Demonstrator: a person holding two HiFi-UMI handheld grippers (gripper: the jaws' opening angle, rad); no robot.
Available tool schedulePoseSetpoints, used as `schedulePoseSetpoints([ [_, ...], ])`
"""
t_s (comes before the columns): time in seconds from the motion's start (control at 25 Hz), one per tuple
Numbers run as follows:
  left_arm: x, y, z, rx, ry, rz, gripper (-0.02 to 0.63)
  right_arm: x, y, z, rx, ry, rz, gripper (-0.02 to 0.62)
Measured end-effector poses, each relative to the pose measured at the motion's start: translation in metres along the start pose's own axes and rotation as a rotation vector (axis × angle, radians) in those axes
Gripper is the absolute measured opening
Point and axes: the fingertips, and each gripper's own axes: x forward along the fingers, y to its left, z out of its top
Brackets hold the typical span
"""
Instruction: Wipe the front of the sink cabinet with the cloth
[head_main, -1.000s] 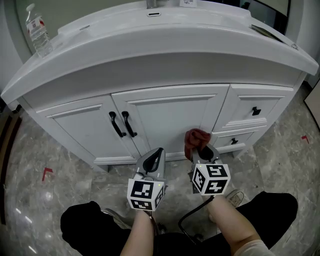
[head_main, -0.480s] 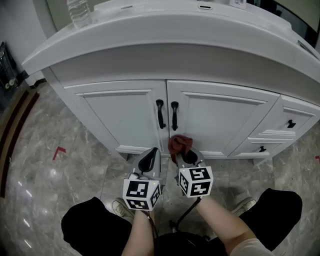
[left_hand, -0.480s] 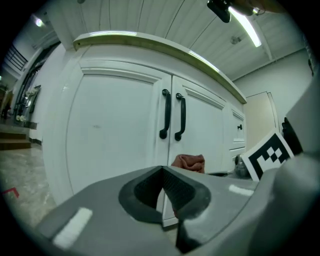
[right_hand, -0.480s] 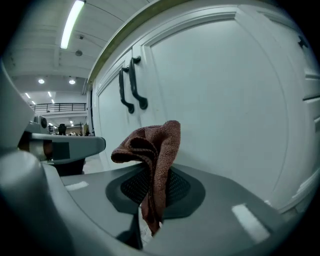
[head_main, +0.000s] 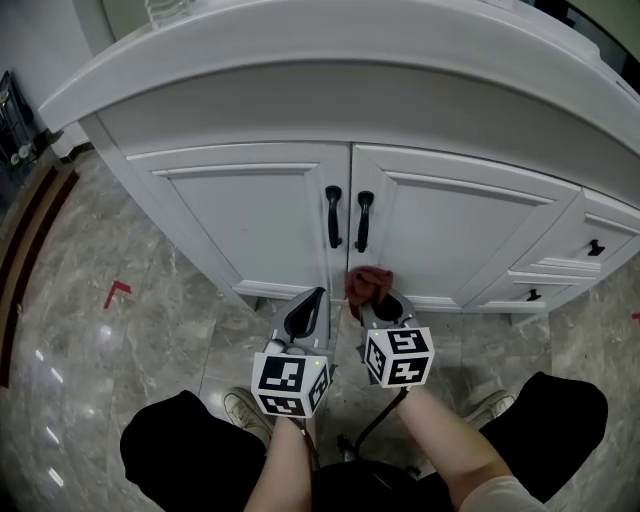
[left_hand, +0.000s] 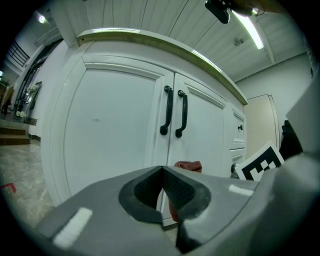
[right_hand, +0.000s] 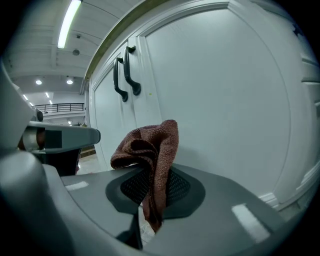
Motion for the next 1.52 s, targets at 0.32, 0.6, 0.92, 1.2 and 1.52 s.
schedulePoseSetpoints([
  [0.32,0.025,-0.048,-0.003,0.003,0.006,-0.095,0.001,-0.035,-0.069,0.003,0.018,-0.002,-0.132,0.081],
  [0.6,0.043,-0.088,-0.008,-0.015,0.018,-0.155,0.001,-0.077,-0.129,0.01,0.049,-0.024,-0.236,0.081],
  [0.92,0.059,-0.128,-0.021,-0.018,0.054,-0.229,0.0,-0.122,-0.187,0.016,0.054,-0.034,-0.35,0.087],
  [1.2,0.063,-0.136,-0.032,-0.011,0.083,-0.249,0.001,-0.142,-0.218,0.001,0.131,-0.008,-0.435,0.083],
  [1.52,0.053,-0.093,-0.048,-0.013,0.107,-0.161,0.001,-0.103,-0.157,-0.02,0.077,0.05,-0.327,0.081],
])
